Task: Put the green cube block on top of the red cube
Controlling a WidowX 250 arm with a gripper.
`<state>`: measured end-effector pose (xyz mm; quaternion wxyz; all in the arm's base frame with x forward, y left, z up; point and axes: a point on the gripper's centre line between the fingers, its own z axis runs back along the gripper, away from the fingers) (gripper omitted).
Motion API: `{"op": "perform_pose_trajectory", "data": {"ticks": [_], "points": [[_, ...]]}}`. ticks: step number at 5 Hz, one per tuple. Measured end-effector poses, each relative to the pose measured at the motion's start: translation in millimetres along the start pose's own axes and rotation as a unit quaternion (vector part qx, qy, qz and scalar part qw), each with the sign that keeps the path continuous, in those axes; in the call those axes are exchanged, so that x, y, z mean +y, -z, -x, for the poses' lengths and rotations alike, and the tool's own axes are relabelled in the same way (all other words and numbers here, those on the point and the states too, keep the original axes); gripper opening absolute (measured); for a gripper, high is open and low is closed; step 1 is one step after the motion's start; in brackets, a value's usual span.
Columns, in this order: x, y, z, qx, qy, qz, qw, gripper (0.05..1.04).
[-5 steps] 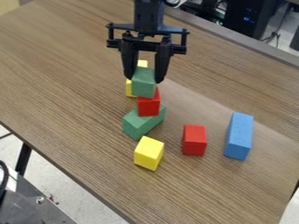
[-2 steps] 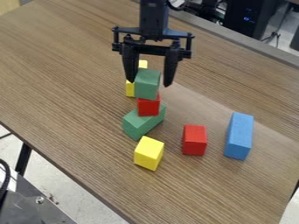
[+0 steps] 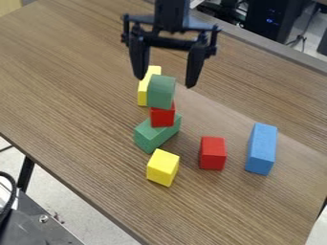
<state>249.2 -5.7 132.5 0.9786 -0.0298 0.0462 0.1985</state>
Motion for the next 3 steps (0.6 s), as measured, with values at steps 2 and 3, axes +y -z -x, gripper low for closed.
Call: {"op": "perform_pose_trajectory", "data": {"ticks": [2,3], "points": [[-22,-1,26,-0.008,0.064,-0.021,0.9977,1.001],[-39,7,34,0.001,0.099,-0.013,0.995,1.001]]}}
